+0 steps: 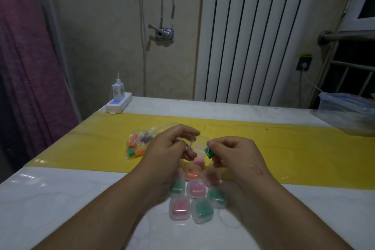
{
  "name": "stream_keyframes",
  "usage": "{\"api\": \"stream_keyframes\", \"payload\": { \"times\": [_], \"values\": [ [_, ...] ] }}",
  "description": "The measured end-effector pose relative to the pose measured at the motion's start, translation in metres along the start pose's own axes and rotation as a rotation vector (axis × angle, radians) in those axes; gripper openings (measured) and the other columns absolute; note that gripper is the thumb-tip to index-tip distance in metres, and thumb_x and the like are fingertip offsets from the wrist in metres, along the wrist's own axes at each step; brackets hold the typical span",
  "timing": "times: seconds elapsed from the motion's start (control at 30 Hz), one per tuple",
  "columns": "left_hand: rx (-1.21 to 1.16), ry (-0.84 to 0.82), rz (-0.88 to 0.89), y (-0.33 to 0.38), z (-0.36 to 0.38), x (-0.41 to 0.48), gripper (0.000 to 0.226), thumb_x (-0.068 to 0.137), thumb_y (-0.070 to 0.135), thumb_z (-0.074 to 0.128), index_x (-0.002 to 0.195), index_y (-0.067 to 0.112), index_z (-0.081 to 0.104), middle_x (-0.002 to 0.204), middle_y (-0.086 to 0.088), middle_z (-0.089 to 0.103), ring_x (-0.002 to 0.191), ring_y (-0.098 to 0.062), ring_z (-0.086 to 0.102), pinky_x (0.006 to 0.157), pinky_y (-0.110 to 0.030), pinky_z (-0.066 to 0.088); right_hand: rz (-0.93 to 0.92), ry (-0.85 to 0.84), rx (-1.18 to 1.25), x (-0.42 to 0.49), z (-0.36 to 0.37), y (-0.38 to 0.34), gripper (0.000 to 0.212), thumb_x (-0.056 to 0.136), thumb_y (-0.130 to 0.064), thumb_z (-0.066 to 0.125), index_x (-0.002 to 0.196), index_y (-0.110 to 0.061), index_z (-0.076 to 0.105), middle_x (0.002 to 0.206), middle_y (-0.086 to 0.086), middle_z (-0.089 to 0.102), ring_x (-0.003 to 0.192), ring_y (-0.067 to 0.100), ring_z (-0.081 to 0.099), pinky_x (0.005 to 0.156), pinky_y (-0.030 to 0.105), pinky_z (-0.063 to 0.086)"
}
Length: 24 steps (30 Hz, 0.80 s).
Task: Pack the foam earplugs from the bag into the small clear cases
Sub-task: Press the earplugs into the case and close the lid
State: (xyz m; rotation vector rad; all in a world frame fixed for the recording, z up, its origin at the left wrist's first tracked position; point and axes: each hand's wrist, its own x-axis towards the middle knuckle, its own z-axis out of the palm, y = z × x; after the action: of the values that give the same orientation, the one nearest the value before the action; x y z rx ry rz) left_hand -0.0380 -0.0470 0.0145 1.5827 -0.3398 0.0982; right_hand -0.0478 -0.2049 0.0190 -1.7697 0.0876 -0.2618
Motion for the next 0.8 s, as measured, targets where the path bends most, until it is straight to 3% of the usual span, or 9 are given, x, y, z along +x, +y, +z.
{"api": "stream_keyframes", "payload": {
  "times": [0.13,0.23,0.4,0.47,0.6,0.7,0.8],
  "values": [
    [0.223,-0.029,0.025,0.001,-0.001,0.0,0.04,0.081,-0.004,0.07,0.096,0.033,0.066,0.101,0.004,0.065,0.087,-0.011,0.063,0.063,-0.011,0.053,0.007,-0.035,0.053,0.002,-0.001,0.001,0.015,0.087,-0.009,0.069,0.074,-0.013,0.075,0.061,0.003,0.066,0.055,0.015,0.057,0.06,0.031,0.052],
    [0.183,0.052,0.033,0.001,0.0,0.001,0.04,0.078,-0.007,0.072,0.093,0.029,0.067,0.098,0.0,0.066,0.083,-0.012,0.061,0.056,-0.011,0.049,-0.049,0.012,0.124,0.003,-0.002,0.0,0.016,0.089,0.002,0.063,0.084,-0.01,0.073,0.07,0.007,0.07,0.06,0.016,0.065,0.064,0.028,0.058],
    [0.237,0.1,0.026,-0.002,0.001,0.003,0.039,0.074,0.0,0.078,0.091,0.033,0.067,0.095,0.004,0.069,0.087,-0.008,0.066,0.064,-0.01,0.052,-0.259,0.077,0.044,0.0,-0.002,0.0,0.022,0.086,-0.001,0.069,0.081,-0.022,0.07,0.075,-0.004,0.073,0.071,0.009,0.07,0.065,0.019,0.055],
    [0.271,0.09,0.022,-0.002,0.003,0.002,0.039,0.073,0.003,0.079,0.092,0.035,0.067,0.095,0.007,0.068,0.084,-0.004,0.066,0.067,-0.012,0.052,-0.309,0.065,-0.043,-0.001,0.002,0.002,0.023,0.083,-0.004,0.072,0.079,-0.027,0.07,0.078,-0.011,0.073,0.075,0.002,0.068,0.069,0.013,0.052],
    [0.134,0.061,-0.03,0.002,0.006,-0.002,0.042,0.07,-0.006,0.079,0.094,0.026,0.067,0.097,-0.001,0.067,0.075,-0.003,0.066,0.056,-0.009,0.049,-0.325,0.054,-0.151,-0.001,0.005,0.006,0.026,0.084,-0.008,0.072,0.075,-0.032,0.068,0.079,-0.02,0.071,0.076,-0.003,0.066,0.068,0.01,0.049],
    [0.094,0.033,-0.033,0.005,0.007,-0.003,0.041,0.07,-0.009,0.078,0.096,0.02,0.067,0.098,-0.006,0.066,0.064,0.004,0.063,0.053,-0.009,0.048,-0.331,0.055,-0.19,-0.001,0.005,0.007,0.026,0.084,-0.011,0.072,0.077,-0.035,0.066,0.081,-0.022,0.07,0.078,-0.003,0.066,0.071,0.016,0.051],
    [0.081,0.033,-0.032,0.008,0.006,-0.004,0.039,0.071,-0.009,0.078,0.097,0.018,0.067,0.098,-0.006,0.065,0.064,0.005,0.063,0.052,-0.007,0.047,-0.346,0.064,-0.253,-0.002,0.006,0.007,0.022,0.085,-0.017,0.072,0.077,-0.036,0.066,0.079,-0.024,0.067,0.072,-0.001,0.06,0.065,0.02,0.048]
  ]
}}
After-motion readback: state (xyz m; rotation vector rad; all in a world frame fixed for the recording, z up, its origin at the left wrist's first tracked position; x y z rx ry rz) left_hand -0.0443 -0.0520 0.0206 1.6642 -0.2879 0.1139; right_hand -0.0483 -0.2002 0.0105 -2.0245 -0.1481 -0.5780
